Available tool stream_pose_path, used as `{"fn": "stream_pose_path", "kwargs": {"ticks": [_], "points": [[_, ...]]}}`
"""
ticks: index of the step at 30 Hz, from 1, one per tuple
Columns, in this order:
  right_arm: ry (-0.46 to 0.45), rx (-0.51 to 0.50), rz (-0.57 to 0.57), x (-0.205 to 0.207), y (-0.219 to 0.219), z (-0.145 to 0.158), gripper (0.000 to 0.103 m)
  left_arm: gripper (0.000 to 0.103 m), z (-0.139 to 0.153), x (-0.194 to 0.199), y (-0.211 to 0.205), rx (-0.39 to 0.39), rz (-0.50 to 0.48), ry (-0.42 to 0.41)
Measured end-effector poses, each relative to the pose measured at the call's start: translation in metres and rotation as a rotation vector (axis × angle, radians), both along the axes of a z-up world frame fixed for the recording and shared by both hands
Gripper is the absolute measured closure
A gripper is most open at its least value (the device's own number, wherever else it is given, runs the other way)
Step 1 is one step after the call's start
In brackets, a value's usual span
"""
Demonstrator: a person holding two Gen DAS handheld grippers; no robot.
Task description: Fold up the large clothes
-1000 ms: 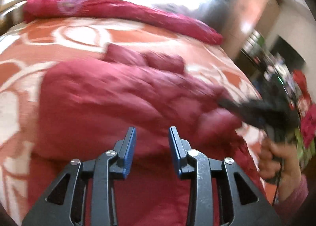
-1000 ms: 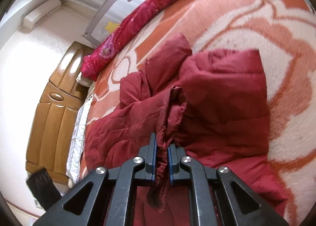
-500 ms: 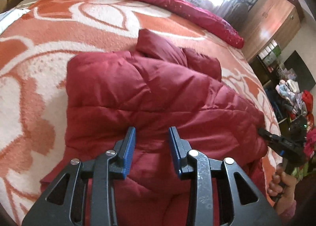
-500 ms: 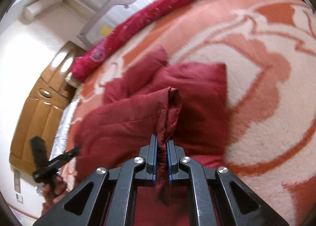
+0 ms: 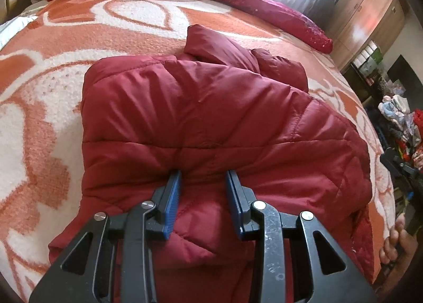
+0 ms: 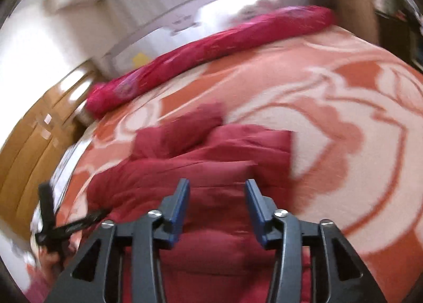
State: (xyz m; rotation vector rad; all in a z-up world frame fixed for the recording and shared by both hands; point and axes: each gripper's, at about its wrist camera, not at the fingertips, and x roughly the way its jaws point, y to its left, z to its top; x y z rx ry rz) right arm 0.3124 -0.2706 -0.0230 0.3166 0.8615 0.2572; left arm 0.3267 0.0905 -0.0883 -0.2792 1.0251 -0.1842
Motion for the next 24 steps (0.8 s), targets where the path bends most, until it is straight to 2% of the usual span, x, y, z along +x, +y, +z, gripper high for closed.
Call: {"fn": "stream_pose_path", "kwargs": {"ticks": [3, 5, 6, 8, 10, 13, 18, 21, 24], "points": [[0.061, -0.082, 0.092, 0.011, 0.033, -0.016, 0.059, 0.071, 0.000, 0.000, -0.003, 0.026, -0.008, 0.000], [0.163, -0.179, 0.073, 0.023, 0.039, -0.045, 0.059, 0.071, 0.001, -0.001, -0.002, 0.029, -0.015, -0.002], [0.199, -0.187, 0.047, 0.025, 0.034, -0.059, 0.061, 0.071, 0.003, -0.002, -0.001, 0.025, -0.018, -0.003], [0.221, -0.115, 0.018, 0.026, 0.020, -0.076, 0.062, 0.071, 0.008, -0.007, 0.002, 0.019, -0.021, -0.005], [0.223, -0.086, 0.005, 0.025, 0.013, -0.079, 0.062, 0.071, 0.016, -0.014, 0.005, 0.031, -0.014, -0.018], [0.219, -0.103, 0.009, 0.024, 0.014, -0.076, 0.062, 0.071, 0.027, -0.025, 0.014, 0.055, 0.007, -0.060], [0.220, -0.073, -0.001, 0.018, 0.007, -0.074, 0.062, 0.070, -0.001, -0.016, 0.025, 0.052, -0.003, 0.044], [0.218, -0.051, -0.020, 0.011, 0.007, -0.063, 0.062, 0.070, -0.006, -0.013, 0.024, 0.063, -0.015, 0.049], [0.176, -0.061, -0.031, 0.005, 0.010, -0.049, 0.059, 0.070, -0.008, -0.011, 0.023, 0.070, -0.018, 0.053]]}}
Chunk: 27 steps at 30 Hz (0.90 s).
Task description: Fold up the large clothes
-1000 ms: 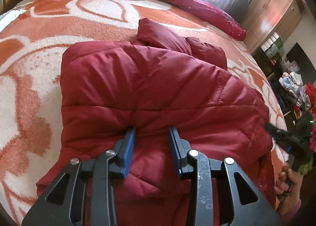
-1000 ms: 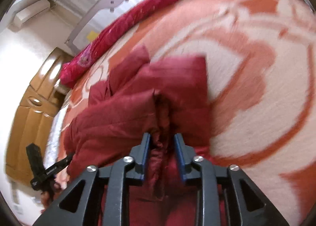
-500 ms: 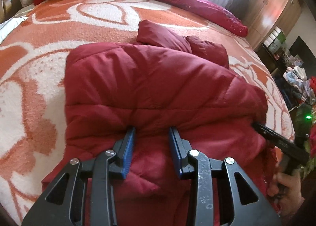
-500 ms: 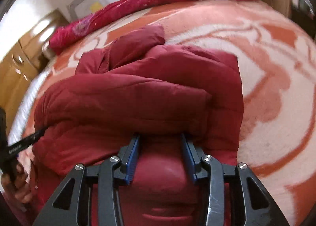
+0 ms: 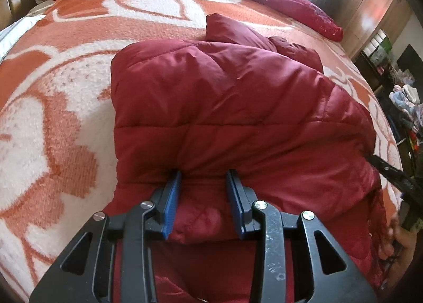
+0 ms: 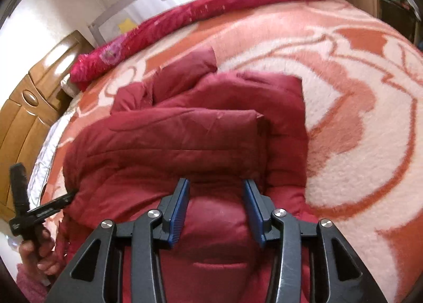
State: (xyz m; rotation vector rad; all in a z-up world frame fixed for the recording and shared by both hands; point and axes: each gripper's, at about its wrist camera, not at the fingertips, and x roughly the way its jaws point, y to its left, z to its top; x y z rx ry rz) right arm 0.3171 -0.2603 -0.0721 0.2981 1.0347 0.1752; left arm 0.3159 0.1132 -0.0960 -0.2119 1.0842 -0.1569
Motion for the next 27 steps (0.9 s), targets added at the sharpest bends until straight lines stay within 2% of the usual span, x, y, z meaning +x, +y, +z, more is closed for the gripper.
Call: {"fn": "stream_pose_path", "kwargs": {"ticks": [2, 4, 7, 21, 27], "points": [[0.026, -0.041, 0.004, 0.001, 0.001, -0.004, 0.060, 0.070, -0.001, -0.001, 0.001, -0.004, 0.002, -0.002], [0.078, -0.059, 0.016, 0.004, 0.002, -0.022, 0.057, 0.069, -0.002, -0.001, 0.001, -0.012, 0.004, -0.004], [0.083, -0.019, 0.014, 0.005, -0.004, -0.035, 0.055, 0.070, 0.004, -0.006, 0.005, -0.035, 0.020, -0.009], [0.088, -0.027, 0.011, 0.004, -0.003, -0.032, 0.055, 0.067, 0.024, -0.057, 0.033, -0.092, 0.094, -0.012], [0.072, 0.025, -0.018, -0.006, -0.011, -0.017, 0.052, 0.067, 0.031, -0.089, 0.047, -0.106, 0.114, -0.018]]}}
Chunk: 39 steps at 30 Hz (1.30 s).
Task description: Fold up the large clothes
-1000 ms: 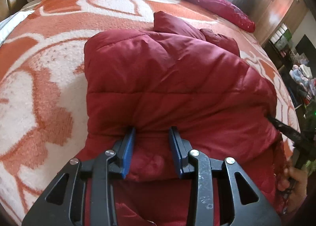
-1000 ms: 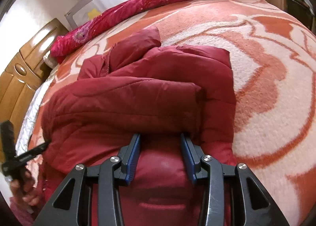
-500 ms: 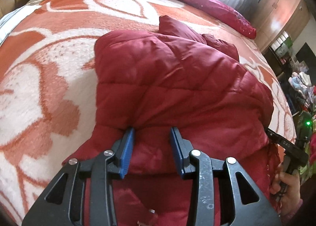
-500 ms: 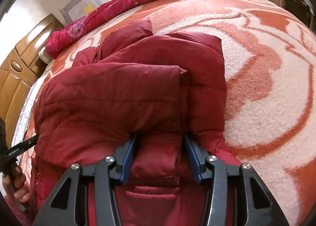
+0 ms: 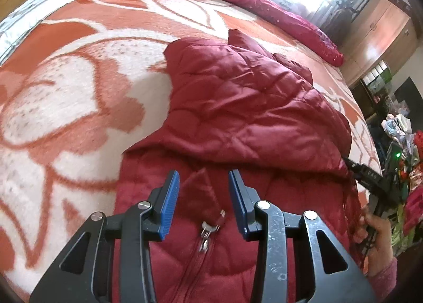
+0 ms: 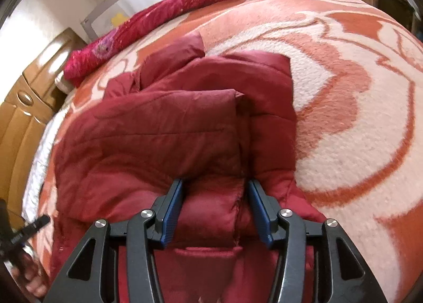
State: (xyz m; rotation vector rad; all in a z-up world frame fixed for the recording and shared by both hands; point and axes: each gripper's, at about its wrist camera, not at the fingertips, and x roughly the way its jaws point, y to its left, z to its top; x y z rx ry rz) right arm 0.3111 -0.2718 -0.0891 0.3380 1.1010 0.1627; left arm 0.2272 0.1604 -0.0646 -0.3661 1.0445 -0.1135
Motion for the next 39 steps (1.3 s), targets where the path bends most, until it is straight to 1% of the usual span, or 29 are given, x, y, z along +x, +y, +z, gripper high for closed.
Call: {"fn": "stream_pose_path", "kwargs": {"ticks": [6, 13, 14, 15, 16, 17, 19, 23, 25, 27, 33, 37, 38, 39], "points": [[-0.027, 0.001, 0.030, -0.022, 0.001, 0.020, 0.052, 0.066, -0.001, -0.022, 0.010, -0.004, 0.018, 0.011], [-0.026, 0.041, 0.068, -0.058, 0.002, 0.036, 0.051, 0.066, -0.004, -0.045, 0.018, -0.002, 0.036, 0.020], [-0.023, 0.046, 0.076, -0.064, 0.002, 0.038, 0.049, 0.066, -0.004, -0.048, 0.019, -0.003, 0.037, 0.020], [-0.019, 0.051, 0.084, -0.069, 0.003, 0.039, 0.044, 0.063, -0.004, -0.051, 0.020, -0.003, 0.037, 0.021], [-0.014, 0.059, 0.094, -0.075, 0.003, 0.041, 0.042, 0.060, -0.004, -0.054, 0.022, -0.003, 0.038, 0.023], [-0.007, 0.069, 0.102, -0.081, 0.002, 0.043, 0.038, 0.055, -0.005, -0.058, 0.023, -0.003, 0.040, 0.023], [0.002, 0.084, 0.117, -0.095, 0.001, 0.046, 0.037, 0.054, -0.006, -0.066, 0.026, -0.003, 0.042, 0.024], [0.006, 0.074, 0.138, -0.123, -0.002, 0.051, 0.033, 0.054, -0.008, -0.085, 0.035, -0.006, 0.045, 0.031], [0.016, 0.072, 0.142, -0.134, -0.006, 0.051, 0.033, 0.054, -0.010, -0.094, 0.040, -0.007, 0.046, 0.041], [0.035, 0.080, 0.141, -0.147, -0.012, 0.049, 0.033, 0.050, -0.013, -0.101, 0.045, -0.005, 0.052, 0.051], [0.046, 0.084, 0.105, -0.176, -0.032, 0.051, 0.032, 0.049, -0.023, -0.119, 0.055, -0.021, 0.056, 0.083], [0.069, 0.080, 0.065, -0.190, -0.051, 0.048, 0.032, 0.049, -0.027, -0.128, 0.056, -0.028, 0.046, 0.097], [0.074, 0.089, 0.055, -0.194, -0.058, 0.047, 0.032, 0.049, -0.027, -0.131, 0.056, -0.029, 0.043, 0.098], [0.077, 0.094, 0.046, -0.199, -0.063, 0.047, 0.030, 0.046, -0.027, -0.132, 0.056, -0.030, 0.038, 0.100]]}}
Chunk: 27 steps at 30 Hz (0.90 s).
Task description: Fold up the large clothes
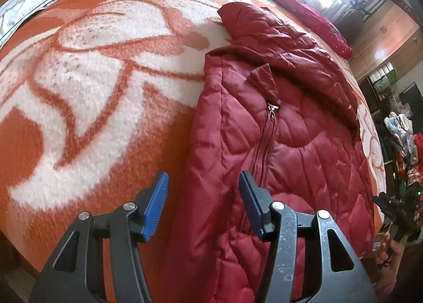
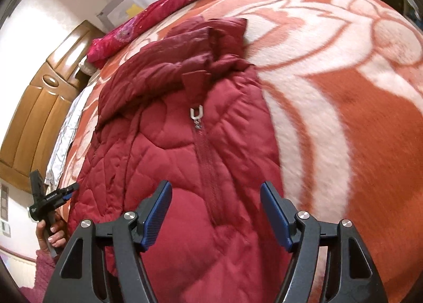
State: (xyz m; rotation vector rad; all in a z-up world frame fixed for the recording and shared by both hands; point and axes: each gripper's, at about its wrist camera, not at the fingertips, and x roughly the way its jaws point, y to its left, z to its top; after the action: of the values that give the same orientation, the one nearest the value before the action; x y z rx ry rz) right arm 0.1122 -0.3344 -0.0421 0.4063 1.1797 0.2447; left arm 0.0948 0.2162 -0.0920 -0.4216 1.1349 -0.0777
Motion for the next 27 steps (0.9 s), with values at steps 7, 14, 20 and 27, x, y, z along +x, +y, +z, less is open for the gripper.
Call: {"fn": "stream_pose_path", "kwargs": {"ticks": [7, 14, 20, 27], "points": [[0.027, -0.029, -0.066, -0.024, -0.032, -0.003, 0.025, 0.043, 0.004, -0.014, -0.001, 0.002, -0.034, -0.008], [0.096, 0.054, -0.003, -0.037, -0.030, -0.022, 0.025, 0.038, 0.002, -0.028, -0.001, 0.000, -0.053, 0.004], [0.134, 0.078, 0.020, -0.045, -0.028, -0.035, 0.026, 0.038, -0.006, -0.039, 0.000, -0.026, -0.075, 0.036], [0.152, 0.199, 0.084, -0.055, -0.028, -0.043, 0.024, 0.038, -0.012, -0.054, -0.003, -0.116, -0.131, 0.033]]}}
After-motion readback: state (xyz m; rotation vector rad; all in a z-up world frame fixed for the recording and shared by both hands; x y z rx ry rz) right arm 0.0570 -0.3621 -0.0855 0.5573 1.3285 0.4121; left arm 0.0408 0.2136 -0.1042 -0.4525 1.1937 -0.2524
